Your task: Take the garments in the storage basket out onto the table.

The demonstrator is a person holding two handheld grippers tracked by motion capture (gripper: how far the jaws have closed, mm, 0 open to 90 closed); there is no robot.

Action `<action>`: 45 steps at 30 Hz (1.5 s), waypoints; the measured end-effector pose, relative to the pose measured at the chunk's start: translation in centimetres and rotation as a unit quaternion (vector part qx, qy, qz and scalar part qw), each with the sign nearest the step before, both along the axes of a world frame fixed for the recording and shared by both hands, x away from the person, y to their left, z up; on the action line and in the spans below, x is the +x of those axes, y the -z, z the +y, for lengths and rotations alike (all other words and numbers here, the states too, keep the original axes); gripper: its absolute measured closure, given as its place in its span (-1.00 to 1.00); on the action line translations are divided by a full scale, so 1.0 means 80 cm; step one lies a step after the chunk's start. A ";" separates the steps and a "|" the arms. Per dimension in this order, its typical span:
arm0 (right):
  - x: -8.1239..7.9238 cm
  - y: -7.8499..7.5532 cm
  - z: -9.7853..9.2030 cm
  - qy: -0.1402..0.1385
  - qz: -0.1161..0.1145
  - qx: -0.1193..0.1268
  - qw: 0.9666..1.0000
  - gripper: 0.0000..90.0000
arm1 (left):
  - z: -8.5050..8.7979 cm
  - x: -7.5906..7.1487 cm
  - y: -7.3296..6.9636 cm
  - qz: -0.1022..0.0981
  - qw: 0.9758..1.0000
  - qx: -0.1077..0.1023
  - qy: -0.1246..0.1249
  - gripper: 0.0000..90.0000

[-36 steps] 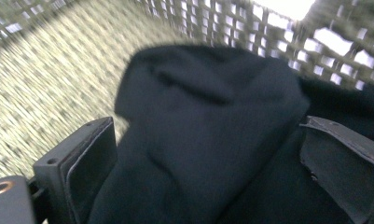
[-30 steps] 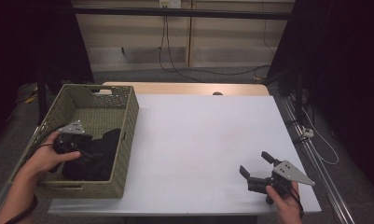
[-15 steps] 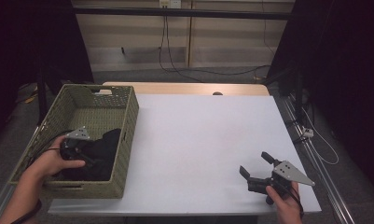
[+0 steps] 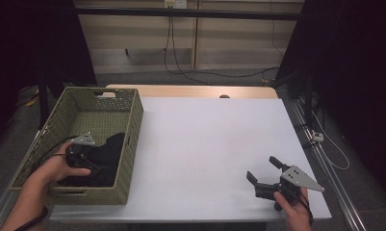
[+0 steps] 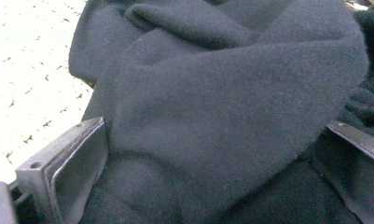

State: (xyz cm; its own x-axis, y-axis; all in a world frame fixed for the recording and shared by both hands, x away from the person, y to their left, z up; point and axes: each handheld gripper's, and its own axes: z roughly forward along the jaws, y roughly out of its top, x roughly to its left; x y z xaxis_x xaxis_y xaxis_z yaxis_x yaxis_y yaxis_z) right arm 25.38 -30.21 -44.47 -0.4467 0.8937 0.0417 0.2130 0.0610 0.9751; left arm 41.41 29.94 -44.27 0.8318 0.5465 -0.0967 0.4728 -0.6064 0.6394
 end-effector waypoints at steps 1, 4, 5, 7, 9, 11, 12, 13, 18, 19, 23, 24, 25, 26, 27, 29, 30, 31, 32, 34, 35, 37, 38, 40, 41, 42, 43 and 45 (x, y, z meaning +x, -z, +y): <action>0.000 0.000 0.000 -0.001 0.000 0.000 1.000 -1.00 | -0.001 0.000 0.001 -0.001 1.000 -0.001 -0.003 -1.00; 0.001 0.000 0.000 0.000 -0.001 0.000 1.000 -1.00 | -0.002 -0.001 0.002 0.003 1.000 0.000 -0.002 -0.99; 0.000 -0.001 0.000 0.000 -0.001 0.002 1.000 -1.00 | -0.002 0.000 0.001 0.008 1.000 -0.001 0.000 -0.98; 0.000 -0.001 0.000 0.001 -0.001 0.001 1.000 -1.00 | -0.004 -0.001 0.000 0.014 1.000 0.001 -0.005 -0.96; 0.000 -0.001 -0.001 0.002 -0.002 0.002 1.000 -1.00 | -0.005 -0.001 0.000 0.015 1.000 0.003 -0.006 -0.94; 0.000 -0.001 -0.001 0.001 -0.003 0.001 1.000 -1.00 | -0.005 -0.002 -0.001 0.016 1.000 0.000 -0.001 -0.90; 0.000 -0.001 -0.001 0.002 -0.003 0.001 1.000 -1.00 | -0.005 -0.004 -0.002 0.016 1.000 -0.003 0.001 -0.85; 0.000 -0.001 -0.001 0.001 -0.002 0.002 1.000 -1.00 | -0.005 -0.004 -0.003 0.021 1.000 -0.004 0.000 -0.73; 0.001 -0.002 0.000 0.003 -0.002 0.006 1.000 -1.00 | -0.010 -0.008 -0.006 0.042 0.999 0.000 -0.006 -0.59; 0.000 -0.002 0.000 0.003 -0.002 0.006 1.000 -1.00 | -0.010 -0.007 -0.008 0.038 0.999 0.006 0.002 -0.51; 0.000 -0.002 -0.001 0.001 -0.003 0.000 1.000 -1.00 | -0.011 -0.011 -0.011 0.040 0.999 0.002 0.005 -0.23; 0.000 -0.002 -0.001 0.002 -0.003 0.000 1.000 -1.00 | -0.012 -0.012 -0.012 0.046 0.999 0.002 0.003 -0.18; 0.001 -0.002 0.000 0.003 -0.002 0.003 1.000 -1.00 | -0.012 -0.012 -0.014 0.060 0.998 -0.001 0.003 -0.09; 0.001 -0.002 0.000 0.002 -0.002 0.002 1.000 -1.00 | -0.013 -0.012 -0.013 0.076 0.997 -0.009 0.010 0.09; 0.001 -0.002 0.001 0.002 -0.003 0.000 1.000 -1.00 | -0.014 -0.012 -0.013 0.085 0.996 -0.009 0.014 0.21; 0.001 -0.002 0.001 0.001 -0.004 0.002 1.000 -1.00 | -0.016 -0.013 -0.014 0.091 0.996 -0.012 0.002 0.30; 0.001 -0.002 0.001 0.003 -0.003 0.002 1.000 -1.00 | -0.016 -0.012 -0.015 0.095 0.995 -0.007 0.000 0.31; 0.001 -0.002 0.001 0.002 -0.003 0.003 1.000 -1.00 | -0.017 -0.013 -0.016 0.099 0.995 -0.002 -0.008 0.34; 0.001 -0.002 0.000 0.002 -0.003 0.002 1.000 -1.00 | -0.020 -0.013 -0.018 0.097 0.995 0.004 -0.003 0.36; 0.001 -0.002 0.000 0.003 -0.002 0.003 1.000 -1.00 | -0.024 -0.013 -0.022 0.097 0.995 0.018 -0.007 0.41; 0.001 -0.002 0.000 0.003 -0.002 0.004 1.000 -1.00 | -0.025 -0.013 -0.023 0.103 0.994 0.019 -0.011 0.43; 0.001 -0.001 0.000 0.005 -0.002 0.002 1.000 -1.00 | -0.024 -0.013 -0.025 0.118 0.993 0.007 -0.009 0.45; 0.001 -0.001 0.000 0.005 -0.001 0.003 1.000 -1.00 | -0.025 -0.014 -0.027 0.111 0.993 0.017 -0.030 0.46; 0.002 -0.001 0.000 0.006 -0.003 0.005 1.000 -1.00 | -0.024 -0.015 -0.031 0.120 0.992 0.018 -0.035 0.47; 0.001 -0.002 -0.001 0.005 -0.002 0.005 1.000 -1.00 | -0.023 -0.013 -0.033 0.110 0.993 0.021 -0.029 0.47; 0.001 -0.002 -0.001 0.005 -0.002 0.005 1.000 -1.00 | -0.023 -0.013 -0.035 0.107 0.994 0.021 -0.032 0.47; 0.001 -0.002 -0.001 0.006 -0.002 0.005 1.000 -1.00 | -0.021 -0.012 -0.037 0.109 0.993 0.020 -0.041 0.48; 0.001 -0.002 -0.001 0.005 -0.003 0.003 1.000 -1.00 | -0.017 -0.010 -0.042 0.114 0.992 0.011 -0.050 0.48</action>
State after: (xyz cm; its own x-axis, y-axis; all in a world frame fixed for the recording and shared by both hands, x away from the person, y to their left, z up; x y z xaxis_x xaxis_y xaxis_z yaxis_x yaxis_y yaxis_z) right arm 25.48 -30.31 -44.33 -0.4385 0.8977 0.0435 0.2075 0.0541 0.9767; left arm 40.60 28.57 -40.89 0.7310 0.6291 -0.2642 0.6625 -0.5616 0.4957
